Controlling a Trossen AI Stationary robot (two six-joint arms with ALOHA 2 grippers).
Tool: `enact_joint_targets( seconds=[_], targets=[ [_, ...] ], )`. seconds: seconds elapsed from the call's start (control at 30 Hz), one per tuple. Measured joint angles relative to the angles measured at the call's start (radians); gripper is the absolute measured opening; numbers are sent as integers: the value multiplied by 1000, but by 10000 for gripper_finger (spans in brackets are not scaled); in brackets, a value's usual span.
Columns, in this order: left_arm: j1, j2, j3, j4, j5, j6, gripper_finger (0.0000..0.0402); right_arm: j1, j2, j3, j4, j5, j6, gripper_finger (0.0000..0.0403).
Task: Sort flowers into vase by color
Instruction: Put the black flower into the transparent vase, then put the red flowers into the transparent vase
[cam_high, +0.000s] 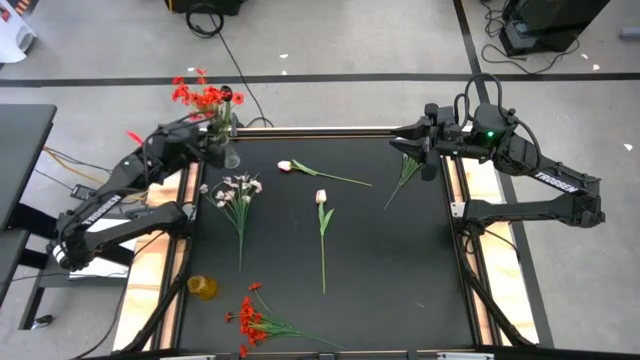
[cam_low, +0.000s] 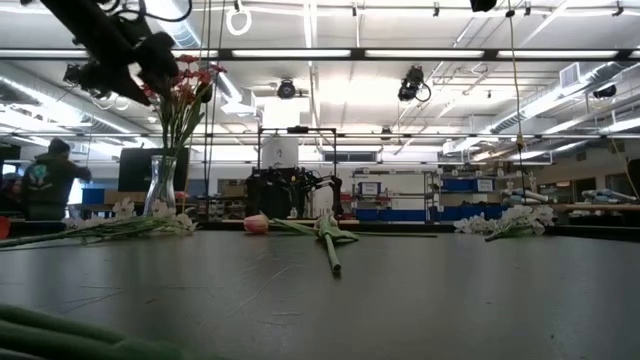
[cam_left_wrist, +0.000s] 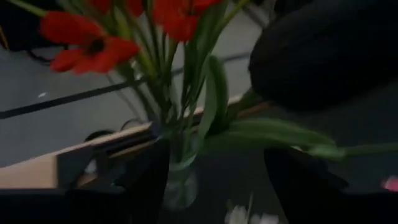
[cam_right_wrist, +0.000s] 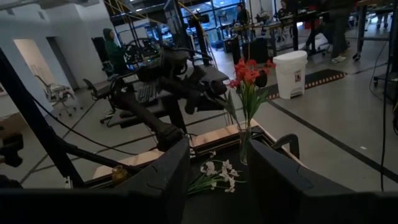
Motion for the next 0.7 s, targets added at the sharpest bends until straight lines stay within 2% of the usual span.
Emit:
enact_joint_targets(
  seconds=[0.23,0.4,0.7],
  targets=[
    [0,-1,127,-304,40,19,268,0,0,0,0,0,0,168],
    [0,1,135,-396,157,-35,263,0,0,0,0,0,0,168],
    [0,40,134,-497,267,-104,235,0,0,0,0,0,0,168]
  ],
)
